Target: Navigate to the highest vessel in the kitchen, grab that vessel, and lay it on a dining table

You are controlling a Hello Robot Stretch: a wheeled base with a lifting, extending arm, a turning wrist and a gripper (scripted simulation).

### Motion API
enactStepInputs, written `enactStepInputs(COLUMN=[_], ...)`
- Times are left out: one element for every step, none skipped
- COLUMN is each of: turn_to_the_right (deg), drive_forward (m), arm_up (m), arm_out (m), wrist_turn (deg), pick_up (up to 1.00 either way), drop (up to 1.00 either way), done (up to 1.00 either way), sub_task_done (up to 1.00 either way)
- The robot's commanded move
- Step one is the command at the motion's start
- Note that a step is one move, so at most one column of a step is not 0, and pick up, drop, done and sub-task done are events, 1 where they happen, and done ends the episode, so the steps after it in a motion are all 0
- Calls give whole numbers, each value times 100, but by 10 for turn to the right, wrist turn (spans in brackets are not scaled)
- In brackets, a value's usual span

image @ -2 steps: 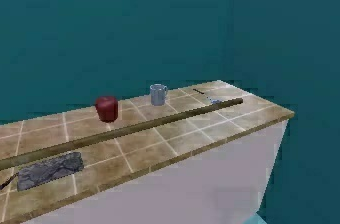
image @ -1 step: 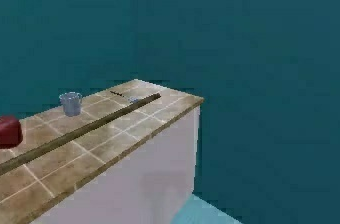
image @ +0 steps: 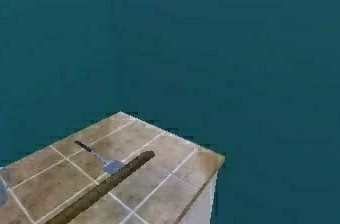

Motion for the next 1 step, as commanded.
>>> enactStepInputs(turn_to_the_right=[-450], drive_forward=[0], arm_up=[0], arm_out=[0], wrist_turn=[0], pick_up=[0], drop=[0], done=[0], sub_task_done=[0])
